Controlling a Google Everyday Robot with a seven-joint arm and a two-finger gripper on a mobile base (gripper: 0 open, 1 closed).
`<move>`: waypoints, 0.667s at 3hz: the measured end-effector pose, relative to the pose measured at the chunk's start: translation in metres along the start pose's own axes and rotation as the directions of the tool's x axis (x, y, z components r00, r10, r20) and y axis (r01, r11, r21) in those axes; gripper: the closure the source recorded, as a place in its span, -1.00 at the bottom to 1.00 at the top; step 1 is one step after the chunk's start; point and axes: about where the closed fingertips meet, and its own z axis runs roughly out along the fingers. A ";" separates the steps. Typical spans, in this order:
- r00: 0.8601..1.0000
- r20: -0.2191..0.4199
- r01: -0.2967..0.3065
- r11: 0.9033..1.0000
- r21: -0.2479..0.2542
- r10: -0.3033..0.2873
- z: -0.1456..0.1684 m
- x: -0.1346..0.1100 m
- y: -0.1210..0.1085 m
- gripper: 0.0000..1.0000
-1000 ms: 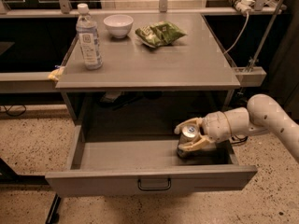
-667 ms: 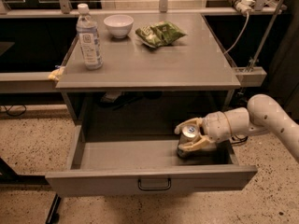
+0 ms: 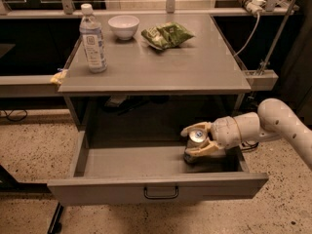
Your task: Place redbull can into top drawer
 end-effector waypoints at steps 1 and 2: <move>1.000 0.000 0.000 1.000 0.000 0.000 0.000 0.000 0.000 -0.79; 1.000 0.000 0.000 1.000 0.000 0.000 0.000 0.000 0.000 -1.00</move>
Offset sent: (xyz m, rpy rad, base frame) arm 0.0000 0.0000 0.0000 0.0000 0.0000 0.0000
